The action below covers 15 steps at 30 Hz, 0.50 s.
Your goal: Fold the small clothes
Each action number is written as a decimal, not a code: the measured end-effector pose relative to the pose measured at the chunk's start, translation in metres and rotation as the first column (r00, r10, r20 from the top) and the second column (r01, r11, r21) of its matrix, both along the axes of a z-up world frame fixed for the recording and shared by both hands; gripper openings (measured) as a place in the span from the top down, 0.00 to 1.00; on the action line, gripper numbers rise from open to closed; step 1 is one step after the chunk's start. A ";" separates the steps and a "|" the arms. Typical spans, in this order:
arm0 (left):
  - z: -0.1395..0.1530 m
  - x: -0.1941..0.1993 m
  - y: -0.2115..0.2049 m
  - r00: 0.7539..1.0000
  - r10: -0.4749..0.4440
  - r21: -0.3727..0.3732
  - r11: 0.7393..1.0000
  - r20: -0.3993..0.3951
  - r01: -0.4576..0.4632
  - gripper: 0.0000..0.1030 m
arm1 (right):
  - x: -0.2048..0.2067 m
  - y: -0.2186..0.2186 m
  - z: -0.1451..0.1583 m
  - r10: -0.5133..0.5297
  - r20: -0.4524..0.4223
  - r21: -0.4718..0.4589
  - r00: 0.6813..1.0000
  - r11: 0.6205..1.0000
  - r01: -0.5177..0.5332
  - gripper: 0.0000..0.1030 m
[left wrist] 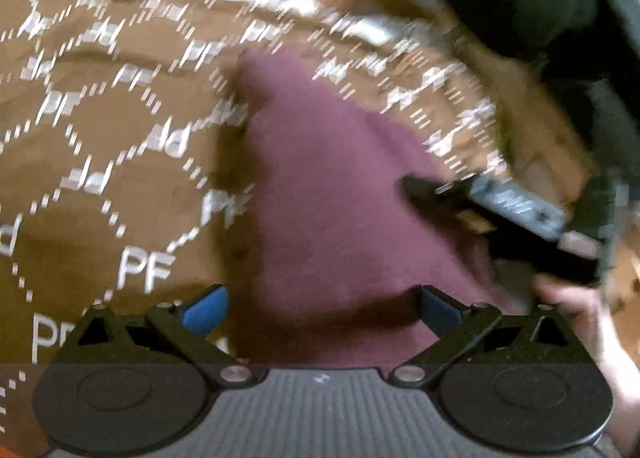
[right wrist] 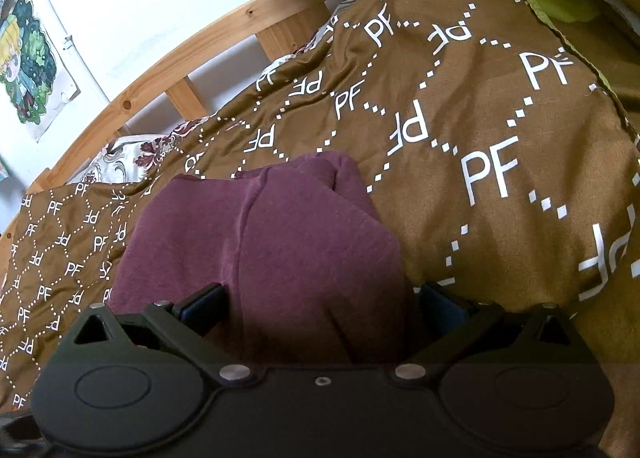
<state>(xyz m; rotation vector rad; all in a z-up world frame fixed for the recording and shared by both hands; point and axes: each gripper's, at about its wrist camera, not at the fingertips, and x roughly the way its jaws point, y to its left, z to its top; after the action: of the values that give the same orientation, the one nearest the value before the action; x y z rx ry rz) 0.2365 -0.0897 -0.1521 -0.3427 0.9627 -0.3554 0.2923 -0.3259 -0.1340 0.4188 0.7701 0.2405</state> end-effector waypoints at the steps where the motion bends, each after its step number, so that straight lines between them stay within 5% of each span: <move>1: -0.007 0.003 0.003 0.999 0.004 -0.018 1.000 -0.033 -0.005 0.01 | 0.000 0.000 0.000 0.000 0.000 0.000 1.000 1.000 0.000 0.00; 5: -0.015 0.008 0.015 0.998 0.018 -0.085 0.996 -0.066 -0.024 0.00 | 0.000 0.002 -0.001 0.000 0.000 -0.013 1.000 1.000 0.000 0.00; 15: -0.015 0.006 0.014 0.999 0.010 -0.068 0.998 -0.046 -0.013 0.01 | 0.000 0.005 -0.001 0.006 0.010 -0.040 1.000 0.999 -0.006 0.00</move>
<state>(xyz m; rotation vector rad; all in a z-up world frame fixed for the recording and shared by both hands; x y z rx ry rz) 0.2421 -0.0757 -0.1672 -0.4194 0.9943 -0.3720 0.2926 -0.3205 -0.1349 0.3773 0.7654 0.2322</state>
